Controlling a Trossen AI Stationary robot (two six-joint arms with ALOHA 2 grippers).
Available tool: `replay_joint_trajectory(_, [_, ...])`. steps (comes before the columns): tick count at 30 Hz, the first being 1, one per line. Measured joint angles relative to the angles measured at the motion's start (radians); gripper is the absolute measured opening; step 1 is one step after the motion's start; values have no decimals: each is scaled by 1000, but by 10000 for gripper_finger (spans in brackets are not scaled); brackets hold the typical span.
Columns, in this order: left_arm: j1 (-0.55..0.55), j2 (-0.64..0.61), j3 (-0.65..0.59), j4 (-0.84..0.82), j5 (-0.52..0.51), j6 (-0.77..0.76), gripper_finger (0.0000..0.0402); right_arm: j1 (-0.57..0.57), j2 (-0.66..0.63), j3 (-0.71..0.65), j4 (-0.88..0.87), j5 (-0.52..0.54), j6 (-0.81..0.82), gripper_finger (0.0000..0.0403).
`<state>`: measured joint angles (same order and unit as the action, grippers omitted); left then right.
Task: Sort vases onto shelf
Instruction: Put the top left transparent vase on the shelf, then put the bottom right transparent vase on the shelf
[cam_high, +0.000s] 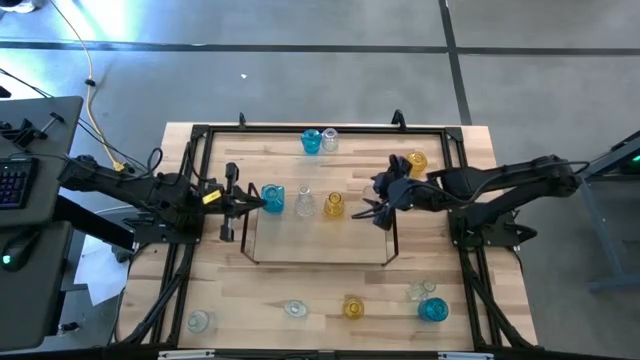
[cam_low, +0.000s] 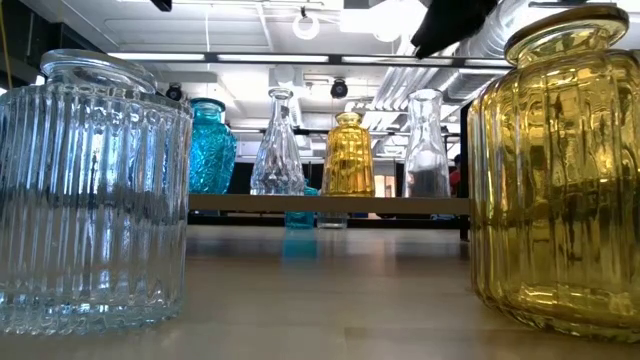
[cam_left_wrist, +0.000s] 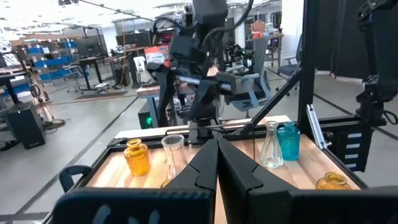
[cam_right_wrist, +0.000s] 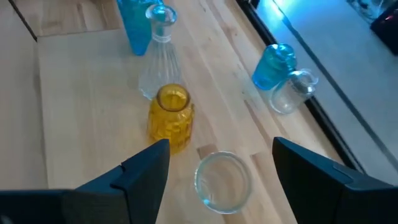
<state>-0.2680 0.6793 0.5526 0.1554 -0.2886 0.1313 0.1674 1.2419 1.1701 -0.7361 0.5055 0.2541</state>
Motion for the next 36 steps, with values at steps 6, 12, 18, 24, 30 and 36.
replay_joint_trajectory(6, [23, 37, 0, 39, 25, 35, 1, 40, 0, 49, -118, 44, 47, 262])
replay_joint_trajectory(12, [92, 83, -28, 165, 166, 22, 1, 79, 0, 68, -212, 48, 123, 221])
replay_joint_trajectory(18, [177, 114, -153, 424, 220, -14, 1, 111, -2, 68, -225, 52, 149, 141])
replay_joint_trajectory(24, [251, 105, -176, 495, 290, -24, 1, 145, -46, 68, -225, 96, 157, 64])
replay_joint_trajectory(30, [339, 115, -182, 468, 297, -27, 1, 111, -91, 53, -224, 176, 157, 6])
replay_joint_trajectory(36, [442, 125, -247, 564, 357, -48, 1, -28, -92, -8, -127, 105, 53, 5])
